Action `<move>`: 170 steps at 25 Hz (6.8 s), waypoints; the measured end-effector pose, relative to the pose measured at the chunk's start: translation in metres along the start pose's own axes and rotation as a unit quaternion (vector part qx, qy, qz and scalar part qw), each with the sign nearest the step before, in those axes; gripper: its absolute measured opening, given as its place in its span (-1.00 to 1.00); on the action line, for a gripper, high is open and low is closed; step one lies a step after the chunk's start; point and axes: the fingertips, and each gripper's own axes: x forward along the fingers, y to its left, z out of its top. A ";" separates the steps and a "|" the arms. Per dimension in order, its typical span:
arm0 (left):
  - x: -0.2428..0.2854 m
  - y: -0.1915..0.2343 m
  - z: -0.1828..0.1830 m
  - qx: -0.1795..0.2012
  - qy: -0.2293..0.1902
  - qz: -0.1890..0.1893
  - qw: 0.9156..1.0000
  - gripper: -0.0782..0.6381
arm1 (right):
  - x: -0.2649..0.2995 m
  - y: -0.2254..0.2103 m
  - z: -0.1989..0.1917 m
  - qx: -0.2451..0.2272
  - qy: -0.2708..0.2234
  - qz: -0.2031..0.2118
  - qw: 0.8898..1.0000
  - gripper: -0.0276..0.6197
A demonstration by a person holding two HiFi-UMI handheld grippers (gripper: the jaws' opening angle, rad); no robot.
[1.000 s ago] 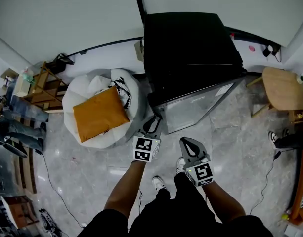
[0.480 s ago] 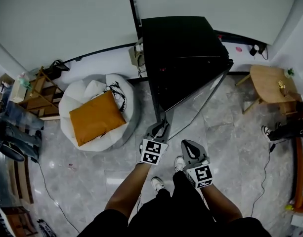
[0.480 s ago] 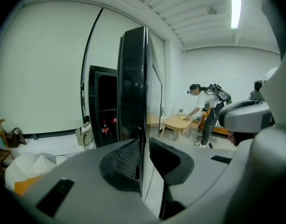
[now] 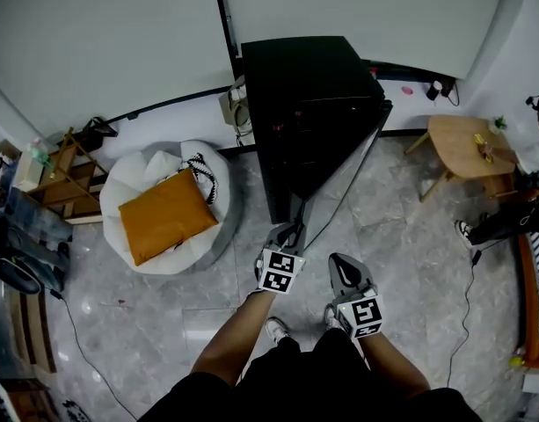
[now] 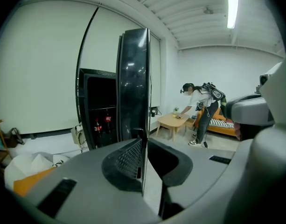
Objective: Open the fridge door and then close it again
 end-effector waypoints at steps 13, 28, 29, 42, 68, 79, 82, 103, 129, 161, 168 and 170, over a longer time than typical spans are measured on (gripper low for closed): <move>0.002 -0.090 -0.002 -0.002 0.009 0.036 0.999 -0.65 | -0.049 -0.054 -0.011 -0.007 0.000 0.059 0.998 -0.87; 0.018 -0.174 0.003 -0.032 0.007 0.061 0.998 -0.65 | -0.090 -0.117 -0.027 -0.008 -0.010 0.066 0.998 -0.87; 0.019 -0.179 0.003 -0.032 0.008 0.061 0.998 -0.65 | -0.091 -0.121 -0.027 -0.007 -0.012 0.064 0.998 -0.87; 0.039 -0.233 0.009 -0.020 0.007 0.024 0.999 -0.70 | -0.112 -0.162 -0.017 -0.009 -0.034 0.042 0.998 -0.87; 0.044 -0.296 0.044 0.054 -0.020 -0.050 0.997 -0.72 | -0.133 -0.208 -0.020 0.003 -0.042 0.007 0.999 -0.87; -0.006 -0.245 0.069 0.000 -0.077 0.048 0.996 -0.72 | -0.131 -0.208 -0.012 -0.031 -0.044 0.028 0.998 -0.87; -0.020 -0.223 0.069 -0.016 -0.084 0.078 0.993 -0.72 | -0.129 -0.207 -0.009 -0.030 -0.048 0.024 0.998 -0.87; -0.039 -0.184 0.046 -0.033 -0.069 0.119 0.990 -0.72 | -0.114 -0.200 0.000 -0.016 -0.053 0.018 0.998 -0.87; -0.066 -0.153 0.040 -0.048 -0.080 0.158 0.983 -0.72 | -0.094 -0.174 0.003 -0.027 -0.052 0.051 0.997 -0.87; -0.099 -0.081 0.019 -0.081 -0.074 0.214 0.971 -0.72 | -0.033 -0.110 0.011 -0.028 -0.044 0.115 0.992 -0.87; -0.103 -0.064 0.017 -0.086 -0.073 0.220 0.969 -0.72 | -0.015 -0.092 0.014 -0.045 -0.046 0.153 0.986 -0.87; -0.104 -0.058 0.018 -0.086 -0.074 0.222 0.968 -0.72 | -0.010 -0.088 0.015 -0.050 -0.046 0.161 0.985 -0.87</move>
